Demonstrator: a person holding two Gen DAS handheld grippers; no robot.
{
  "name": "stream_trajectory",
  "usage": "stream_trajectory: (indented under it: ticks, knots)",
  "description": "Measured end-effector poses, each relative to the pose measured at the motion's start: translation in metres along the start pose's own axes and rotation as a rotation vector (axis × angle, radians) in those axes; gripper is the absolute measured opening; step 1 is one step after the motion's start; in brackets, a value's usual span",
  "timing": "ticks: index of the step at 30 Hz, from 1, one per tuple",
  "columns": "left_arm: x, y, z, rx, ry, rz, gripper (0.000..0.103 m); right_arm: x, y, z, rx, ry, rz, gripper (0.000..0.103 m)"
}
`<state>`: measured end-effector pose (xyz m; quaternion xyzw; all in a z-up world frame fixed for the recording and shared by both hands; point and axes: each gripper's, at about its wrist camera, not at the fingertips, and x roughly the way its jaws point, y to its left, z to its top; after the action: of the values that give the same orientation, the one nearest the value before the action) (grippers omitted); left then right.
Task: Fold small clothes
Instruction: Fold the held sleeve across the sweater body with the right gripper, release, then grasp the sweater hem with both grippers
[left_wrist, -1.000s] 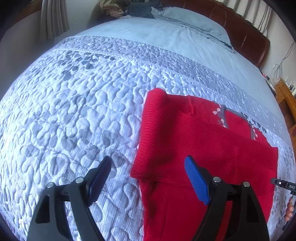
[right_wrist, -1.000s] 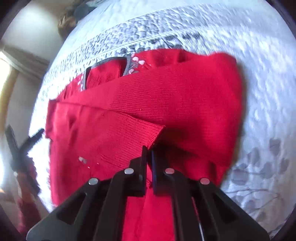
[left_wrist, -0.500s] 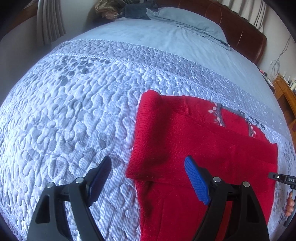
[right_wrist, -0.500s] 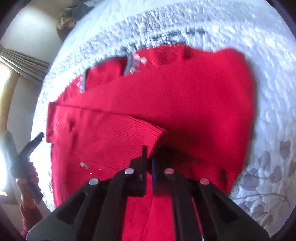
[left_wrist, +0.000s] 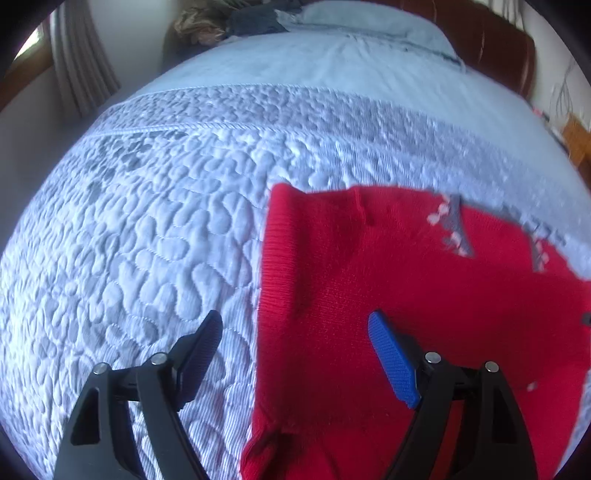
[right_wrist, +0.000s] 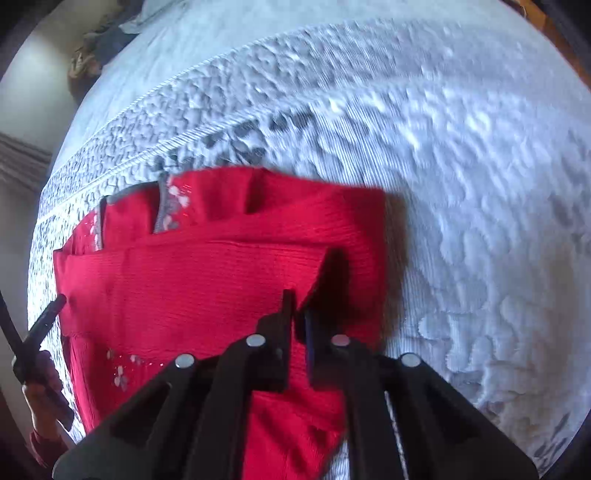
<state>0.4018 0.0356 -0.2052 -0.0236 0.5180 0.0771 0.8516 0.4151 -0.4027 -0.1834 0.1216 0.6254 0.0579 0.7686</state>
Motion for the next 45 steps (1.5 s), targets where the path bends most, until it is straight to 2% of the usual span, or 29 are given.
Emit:
stream_trajectory:
  ticks: [2, 6, 7, 9, 15, 16, 18, 19, 22, 25, 28, 30, 32, 34, 37, 41, 45]
  knots:
    - [0.002, -0.002, 0.001, 0.030, -0.011, 0.010, 0.082, -0.002, -0.005, -0.007, 0.009, -0.020, 0.055, 0.034]
    - [0.011, 0.003, 0.006, 0.043, -0.011, 0.036, 0.084, -0.007, -0.007, -0.021, -0.010, -0.016, 0.076, 0.035]
    - [0.014, 0.004, 0.006, 0.044, -0.006, 0.036, 0.085, -0.004, -0.007, -0.022, -0.014, -0.008, 0.075, 0.032]
    - [0.021, 0.003, 0.004, 0.050, 0.005, 0.047, 0.087, 0.004, -0.008, -0.026, -0.030, 0.005, 0.015, 0.022]
    - [0.028, 0.005, 0.002, 0.035, 0.009, 0.069, 0.093, 0.010, -0.015, -0.026, -0.012, -0.010, 0.017, 0.021]
    - [0.024, 0.007, 0.003, 0.024, 0.015, 0.059, 0.092, 0.005, -0.013, -0.028, -0.019, -0.026, 0.013, 0.022]
    - [0.011, 0.013, -0.002, -0.002, 0.045, 0.028, 0.090, -0.016, -0.013, -0.043, -0.021, -0.068, -0.008, 0.036]
    - [0.005, 0.016, -0.007, -0.003, 0.059, 0.011, 0.090, -0.026, -0.013, -0.051, -0.017, -0.082, -0.005, 0.046]
    - [-0.027, 0.024, -0.044, 0.038, 0.098, -0.083, 0.091, -0.059, -0.012, -0.097, -0.041, -0.111, 0.049, 0.048]
    - [-0.062, 0.037, -0.099, 0.078, 0.127, -0.142, 0.091, -0.078, -0.009, -0.160, -0.086, -0.077, 0.082, 0.048]
    - [-0.093, 0.054, -0.157, 0.097, 0.153, -0.177, 0.091, -0.089, -0.011, -0.235, -0.101, -0.021, 0.127, 0.049]
    - [-0.112, 0.062, -0.187, 0.120, 0.148, -0.156, 0.091, -0.095, -0.013, -0.275, -0.096, 0.005, 0.158, 0.051]
    - [-0.124, 0.068, -0.206, 0.135, 0.152, -0.157, 0.091, -0.100, -0.017, -0.315, -0.081, 0.027, 0.128, 0.054]
    - [-0.137, 0.073, -0.224, 0.124, 0.161, -0.175, 0.091, -0.105, -0.019, -0.342, -0.067, 0.033, 0.138, 0.056]
    - [-0.150, 0.080, -0.245, 0.103, 0.189, -0.206, 0.091, -0.111, -0.023, -0.374, -0.037, 0.056, 0.203, 0.058]
    - [-0.159, 0.084, -0.266, 0.093, 0.209, -0.223, 0.091, -0.110, -0.023, -0.394, -0.029, 0.076, 0.202, 0.058]
    - [-0.160, 0.086, -0.277, 0.081, 0.227, -0.232, 0.091, -0.100, -0.022, -0.400, -0.033, 0.088, 0.194, 0.059]
